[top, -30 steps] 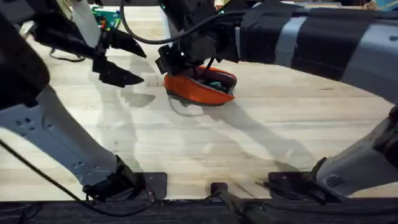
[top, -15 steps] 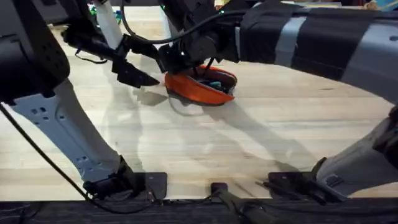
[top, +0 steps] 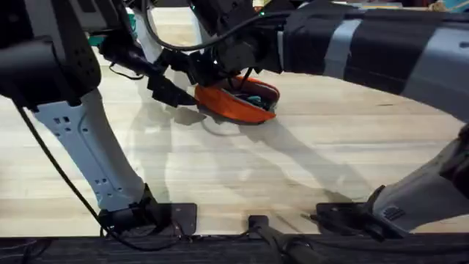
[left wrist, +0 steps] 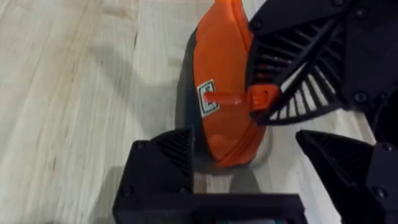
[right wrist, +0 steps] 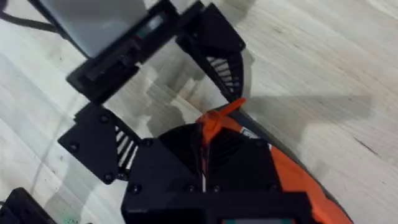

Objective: Unzip the bag, pick up the pens from the table one at a time and place them inside, then zip the bag closed.

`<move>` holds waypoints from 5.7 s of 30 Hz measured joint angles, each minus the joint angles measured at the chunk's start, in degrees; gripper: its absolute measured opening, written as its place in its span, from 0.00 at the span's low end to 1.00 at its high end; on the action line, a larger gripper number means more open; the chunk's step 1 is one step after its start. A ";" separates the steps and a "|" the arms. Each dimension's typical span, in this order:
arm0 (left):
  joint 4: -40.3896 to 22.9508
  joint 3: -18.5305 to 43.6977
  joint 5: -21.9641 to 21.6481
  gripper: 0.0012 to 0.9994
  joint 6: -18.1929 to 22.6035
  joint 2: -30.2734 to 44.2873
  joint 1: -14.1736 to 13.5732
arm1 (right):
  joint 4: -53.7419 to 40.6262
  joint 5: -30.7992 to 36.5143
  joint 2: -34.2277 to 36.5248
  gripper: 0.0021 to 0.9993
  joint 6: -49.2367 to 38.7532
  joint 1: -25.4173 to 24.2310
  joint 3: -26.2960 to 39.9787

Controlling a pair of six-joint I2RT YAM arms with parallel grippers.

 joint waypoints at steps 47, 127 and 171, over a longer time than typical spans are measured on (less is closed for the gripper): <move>-0.70 0.02 5.51 0.04 -0.20 0.36 -4.54 | -32.27 -4.44 -6.54 0.03 0.33 -18.11 1.33; 0.64 1.46 4.45 1.00 0.26 1.00 -1.61 | -41.14 0.22 -31.87 1.00 -0.02 -41.75 -5.70; 1.80 12.09 -5.16 1.00 -8.62 -22.65 8.43 | -36.72 2.12 -31.87 1.00 -1.14 -41.75 -5.70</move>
